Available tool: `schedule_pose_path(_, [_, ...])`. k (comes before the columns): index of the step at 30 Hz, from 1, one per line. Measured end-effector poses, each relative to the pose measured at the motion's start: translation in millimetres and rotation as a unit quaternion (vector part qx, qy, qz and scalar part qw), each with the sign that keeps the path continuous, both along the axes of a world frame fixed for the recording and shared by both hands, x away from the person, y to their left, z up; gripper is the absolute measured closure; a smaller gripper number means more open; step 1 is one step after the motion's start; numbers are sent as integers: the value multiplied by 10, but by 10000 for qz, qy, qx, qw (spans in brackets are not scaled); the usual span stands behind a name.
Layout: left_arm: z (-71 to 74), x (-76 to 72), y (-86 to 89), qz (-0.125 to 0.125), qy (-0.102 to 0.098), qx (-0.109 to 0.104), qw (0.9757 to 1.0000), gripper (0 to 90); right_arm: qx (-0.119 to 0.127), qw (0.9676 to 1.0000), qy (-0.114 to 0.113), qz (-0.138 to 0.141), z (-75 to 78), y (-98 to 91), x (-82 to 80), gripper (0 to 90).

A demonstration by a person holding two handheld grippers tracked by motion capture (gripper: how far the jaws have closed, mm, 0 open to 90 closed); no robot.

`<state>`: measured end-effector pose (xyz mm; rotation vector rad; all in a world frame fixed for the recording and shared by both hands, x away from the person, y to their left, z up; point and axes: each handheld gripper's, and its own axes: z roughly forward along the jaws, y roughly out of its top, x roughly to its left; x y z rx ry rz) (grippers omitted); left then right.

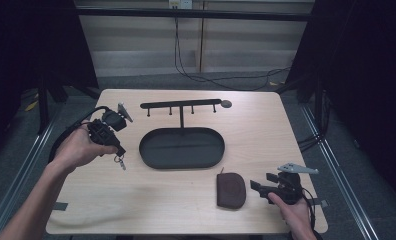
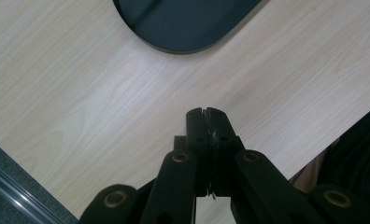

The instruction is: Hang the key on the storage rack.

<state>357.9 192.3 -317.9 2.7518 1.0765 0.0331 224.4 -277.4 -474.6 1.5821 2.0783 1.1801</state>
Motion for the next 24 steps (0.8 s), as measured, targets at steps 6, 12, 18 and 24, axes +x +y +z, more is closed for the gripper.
schedule_pose_path(6, [64, 48, -42, -1, -46, -40, 10000, 895, 8, 10000, 17, 4, -3, -1, 8, 232])
schedule_pose_path(12, [158, 100, -93, 18, -96, -37, 9999, 895, 22, 10000, 12, 17, -5, -3, 11, 232])
schedule_pose_path(18, [285, 145, -163, 19, -175, -50, 9998, 895, 30, 10000, 14, 16, -5, -5, 12, 231])
schedule_pose_path(24, [338, 208, -226, 14, -167, 31, 9999, 895, 33, 10000, 12, 24, -5, -5, 10, 231])
